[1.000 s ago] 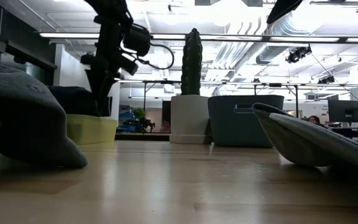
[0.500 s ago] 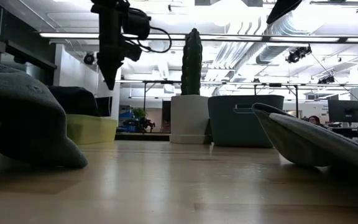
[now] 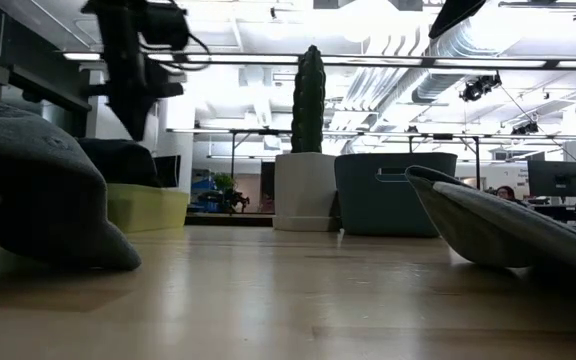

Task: Pick & Place hat
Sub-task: Adjust the blue caps in the yellow bin

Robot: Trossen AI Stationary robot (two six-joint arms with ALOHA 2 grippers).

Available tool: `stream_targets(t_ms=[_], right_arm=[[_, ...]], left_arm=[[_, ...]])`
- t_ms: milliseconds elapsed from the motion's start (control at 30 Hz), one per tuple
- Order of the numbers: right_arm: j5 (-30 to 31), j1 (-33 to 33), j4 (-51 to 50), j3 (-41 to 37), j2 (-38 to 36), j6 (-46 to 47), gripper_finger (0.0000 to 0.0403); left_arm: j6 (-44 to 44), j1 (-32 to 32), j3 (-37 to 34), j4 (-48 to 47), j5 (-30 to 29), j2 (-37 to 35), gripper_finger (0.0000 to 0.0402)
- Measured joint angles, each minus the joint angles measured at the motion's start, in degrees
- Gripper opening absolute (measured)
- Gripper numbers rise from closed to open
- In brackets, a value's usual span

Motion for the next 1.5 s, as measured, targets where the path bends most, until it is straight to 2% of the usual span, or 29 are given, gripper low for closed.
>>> stream_targets(t_ms=[167, 300, 600, 833, 933, 1300, 1500], right_arm=[[0.0, 0.0, 0.1, 0.0, 0.0, -0.1, 0.0181], [0.0, 0.0, 0.5, 0.0, 0.0, -0.2, 0.0181], [0.0, 0.0, 0.8, 0.0, 0.0, -1.3, 0.0181], [0.0, 0.0, 1.4, 0.0, 0.0, -1.9, 0.0181], [0.0, 0.0, 1.6, 0.0, 0.0, -2.4, 0.0181], [0.1, 0.0, 2.2, 0.0, 0.0, -2.5, 0.0181], [0.1, 0.0, 2.2, 0.0, 0.0, -2.3, 0.0181]], left_arm=[[-15.9, 0.0, -5.1, -1.5, -3.9, -5.5, 0.0000], [-26.9, 0.0, -9.9, -0.9, -3.8, -7.8, 0.0000], [-36.7, 0.0, -16.7, -0.2, -4.5, -9.0, 0.0000], [-39.6, 0.0, -26.2, 12.3, 0.1, -8.8, 0.0000], [-40.7, 0.0, -28.2, 16.5, 1.2, -7.8, 0.0000], [-39.0, 0.0, -28.3, 22.3, 1.7, 1.5, 0.0000], [-36.0, 0.0, -27.0, 21.5, 2.4, 1.9, 0.0000]])
